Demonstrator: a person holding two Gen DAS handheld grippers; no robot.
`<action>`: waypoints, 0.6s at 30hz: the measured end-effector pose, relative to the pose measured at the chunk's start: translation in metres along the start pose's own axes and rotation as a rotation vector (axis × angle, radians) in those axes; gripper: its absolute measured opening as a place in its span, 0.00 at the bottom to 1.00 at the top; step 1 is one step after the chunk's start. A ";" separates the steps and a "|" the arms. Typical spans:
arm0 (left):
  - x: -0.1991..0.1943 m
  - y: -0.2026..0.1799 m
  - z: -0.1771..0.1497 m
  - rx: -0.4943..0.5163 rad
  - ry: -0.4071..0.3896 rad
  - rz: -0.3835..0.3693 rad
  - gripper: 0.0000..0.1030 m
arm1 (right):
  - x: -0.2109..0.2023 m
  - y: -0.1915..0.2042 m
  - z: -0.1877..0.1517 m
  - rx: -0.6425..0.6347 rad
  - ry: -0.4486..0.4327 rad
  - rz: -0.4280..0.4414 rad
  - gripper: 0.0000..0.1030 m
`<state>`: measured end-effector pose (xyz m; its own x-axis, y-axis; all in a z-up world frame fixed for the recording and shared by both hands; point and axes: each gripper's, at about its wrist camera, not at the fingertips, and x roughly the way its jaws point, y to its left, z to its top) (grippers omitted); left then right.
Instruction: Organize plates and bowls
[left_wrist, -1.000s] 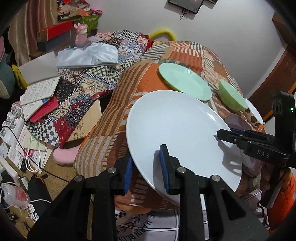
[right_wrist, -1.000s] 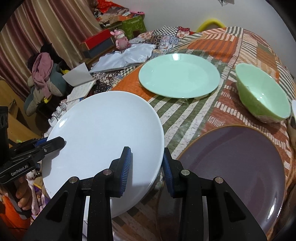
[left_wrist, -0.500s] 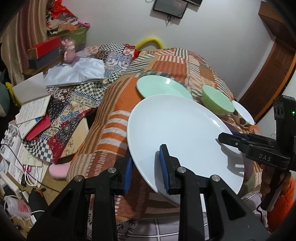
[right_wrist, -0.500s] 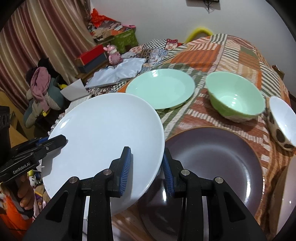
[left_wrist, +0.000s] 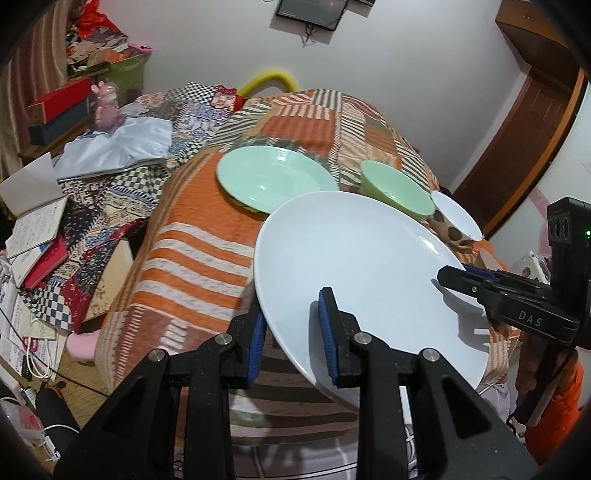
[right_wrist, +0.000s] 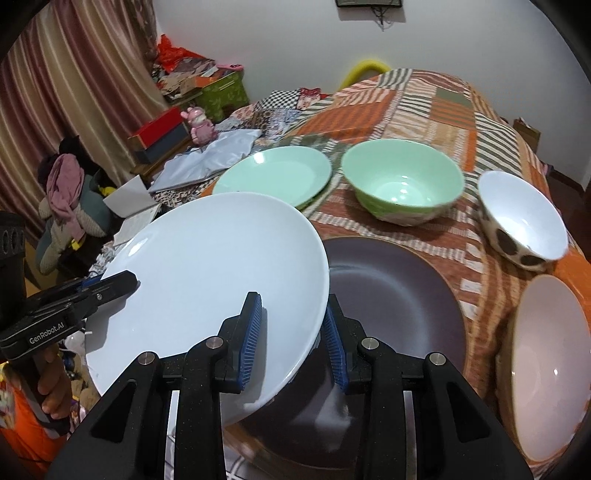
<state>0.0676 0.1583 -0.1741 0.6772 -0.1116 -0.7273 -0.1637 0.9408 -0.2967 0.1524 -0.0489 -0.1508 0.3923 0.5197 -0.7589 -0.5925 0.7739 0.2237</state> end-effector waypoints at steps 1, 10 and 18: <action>0.001 -0.003 0.000 0.004 0.001 -0.003 0.25 | -0.002 -0.002 -0.001 0.007 -0.003 -0.004 0.30; 0.010 -0.024 0.003 0.029 0.011 -0.030 0.25 | -0.015 -0.017 -0.010 0.039 -0.023 -0.027 0.30; 0.024 -0.037 0.002 0.048 0.041 -0.051 0.25 | -0.021 -0.034 -0.021 0.083 -0.018 -0.044 0.30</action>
<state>0.0910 0.1213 -0.1794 0.6539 -0.1716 -0.7369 -0.0948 0.9477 -0.3048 0.1491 -0.0936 -0.1554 0.4300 0.4903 -0.7581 -0.5145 0.8231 0.2405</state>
